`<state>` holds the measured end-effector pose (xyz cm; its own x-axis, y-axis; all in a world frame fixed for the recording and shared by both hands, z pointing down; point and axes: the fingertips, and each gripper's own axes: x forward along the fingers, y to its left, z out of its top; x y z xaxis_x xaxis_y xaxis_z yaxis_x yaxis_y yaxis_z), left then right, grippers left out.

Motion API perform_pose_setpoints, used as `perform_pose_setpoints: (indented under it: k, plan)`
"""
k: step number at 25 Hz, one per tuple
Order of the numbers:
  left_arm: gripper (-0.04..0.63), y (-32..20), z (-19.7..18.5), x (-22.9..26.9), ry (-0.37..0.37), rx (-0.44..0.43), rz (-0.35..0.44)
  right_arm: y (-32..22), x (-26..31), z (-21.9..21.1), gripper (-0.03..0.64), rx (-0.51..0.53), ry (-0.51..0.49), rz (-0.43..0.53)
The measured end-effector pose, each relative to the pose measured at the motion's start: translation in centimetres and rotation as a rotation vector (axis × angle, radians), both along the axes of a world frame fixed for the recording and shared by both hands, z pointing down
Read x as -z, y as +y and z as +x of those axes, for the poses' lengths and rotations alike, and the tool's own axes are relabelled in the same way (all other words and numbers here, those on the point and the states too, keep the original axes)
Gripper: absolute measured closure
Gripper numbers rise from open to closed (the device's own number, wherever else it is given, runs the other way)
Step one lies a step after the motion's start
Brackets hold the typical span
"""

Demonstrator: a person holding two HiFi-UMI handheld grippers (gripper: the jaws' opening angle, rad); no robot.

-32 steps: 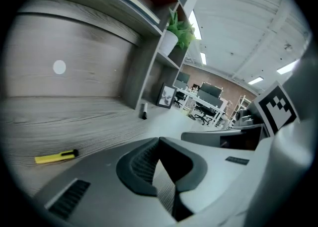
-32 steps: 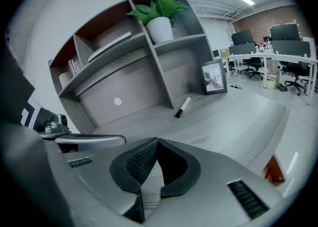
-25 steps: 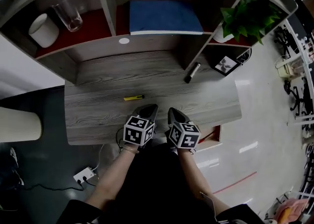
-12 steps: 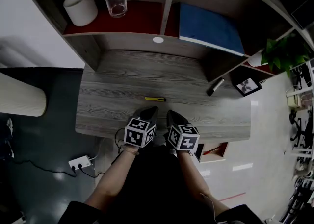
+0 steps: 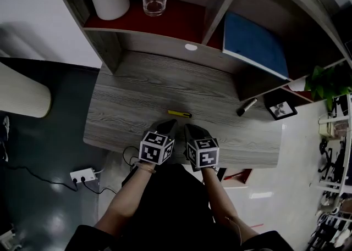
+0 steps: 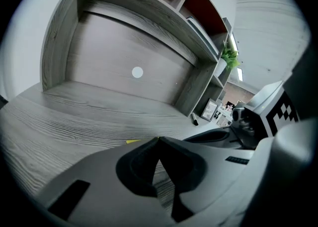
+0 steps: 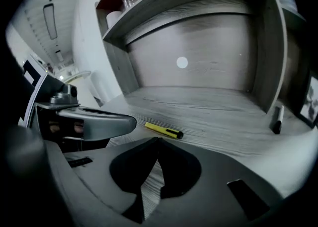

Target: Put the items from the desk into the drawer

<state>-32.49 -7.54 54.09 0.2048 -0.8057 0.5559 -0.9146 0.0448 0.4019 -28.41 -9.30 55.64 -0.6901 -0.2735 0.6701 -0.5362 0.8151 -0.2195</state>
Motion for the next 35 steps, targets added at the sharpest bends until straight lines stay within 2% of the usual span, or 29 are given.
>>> perform_pose_setpoints:
  k: [4, 8, 17, 23, 27, 30, 35]
  plan:
    - [0.584, -0.3, -0.1, -0.3, -0.013, -0.008, -0.005, -1.6, 0.5, -0.8, 0.612, 0.111, 0.052, 0.077]
    - [0.584, -0.4, 0.0, -0.4, 0.015, 0.0, -0.004, -2.7, 0.1, -1.6, 0.563, 0.23, 0.094, 0.082]
    - [0.584, 0.0, -1.1, -1.4, -0.003, 0.017, -0.034, -1.6, -2.5, -3.1, 0.505, 0.667, 0.26, 0.13]
    - [0.584, 1.0, -2.1, -1.9, -0.01, 0.045, -0.059, -2.0, -3.7, -3.2, 0.502, 0.844, 0.36, 0.141]
    - [0.584, 1.5, -2.6, -2.1, -0.014, 0.056, -0.063, -1.5, -4.1, -3.4, 0.502, 0.912, 0.375, 0.098]
    - [0.584, 1.5, -2.8, -2.0, -0.015, 0.06, -0.058, -1.6, -4.2, -3.3, 0.502, 0.912, 0.383, 0.068]
    - [0.584, 1.3, -2.7, -1.8, -0.021, 0.044, -0.053, -1.8, -4.5, -3.5, 0.512, 0.911, 0.389, 0.075]
